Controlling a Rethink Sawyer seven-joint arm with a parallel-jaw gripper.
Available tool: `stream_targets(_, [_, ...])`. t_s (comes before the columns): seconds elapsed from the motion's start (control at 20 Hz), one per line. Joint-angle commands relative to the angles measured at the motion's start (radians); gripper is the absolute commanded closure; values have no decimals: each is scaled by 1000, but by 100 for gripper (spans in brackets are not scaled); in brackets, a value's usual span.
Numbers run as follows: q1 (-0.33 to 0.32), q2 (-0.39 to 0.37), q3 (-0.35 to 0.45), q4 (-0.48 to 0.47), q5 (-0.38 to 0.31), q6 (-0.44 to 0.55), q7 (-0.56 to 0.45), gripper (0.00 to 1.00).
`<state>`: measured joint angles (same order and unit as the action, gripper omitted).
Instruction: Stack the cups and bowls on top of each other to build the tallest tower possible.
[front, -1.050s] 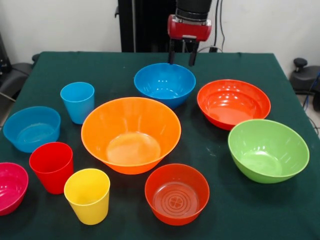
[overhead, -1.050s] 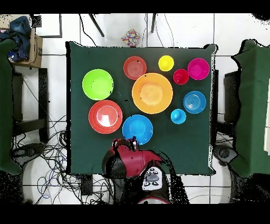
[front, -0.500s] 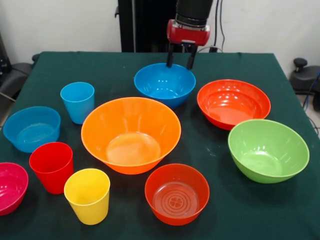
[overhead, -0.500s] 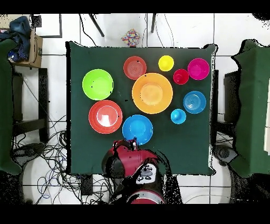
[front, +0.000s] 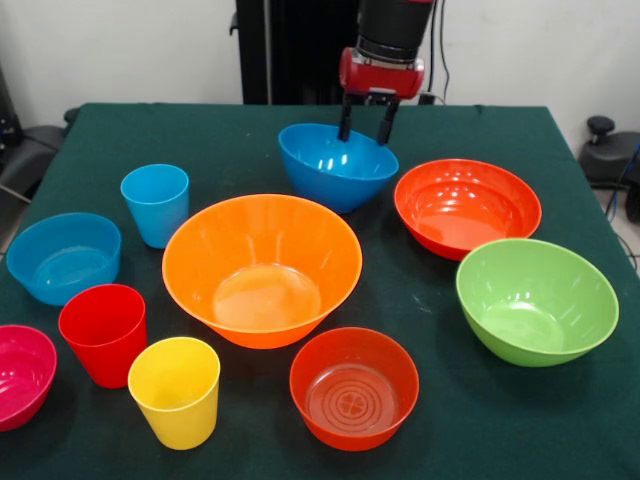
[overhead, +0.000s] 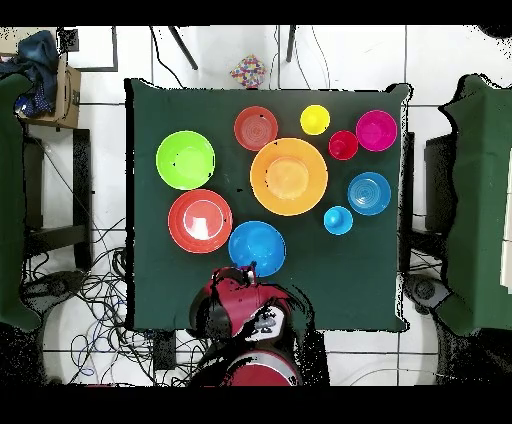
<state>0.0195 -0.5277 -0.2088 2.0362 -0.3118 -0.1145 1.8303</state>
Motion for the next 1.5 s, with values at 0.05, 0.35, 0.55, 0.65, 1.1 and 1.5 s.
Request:
stream_targets(0.05, [14,60,37,-112,51,-58,150,0])
stream_targets(0.35, [-12,29,64,-93,35,-43,145,0])
stream_targets(0.55, [-35,0,89,-79,29,-24,143,0])
stream_targets(0.65, [-51,-23,109,-66,23,-8,141,0])
stream_targets(1.1, [-92,-90,161,-36,26,44,135,0])
stream_targets(1.5, [-87,-83,152,-48,35,46,135,0])
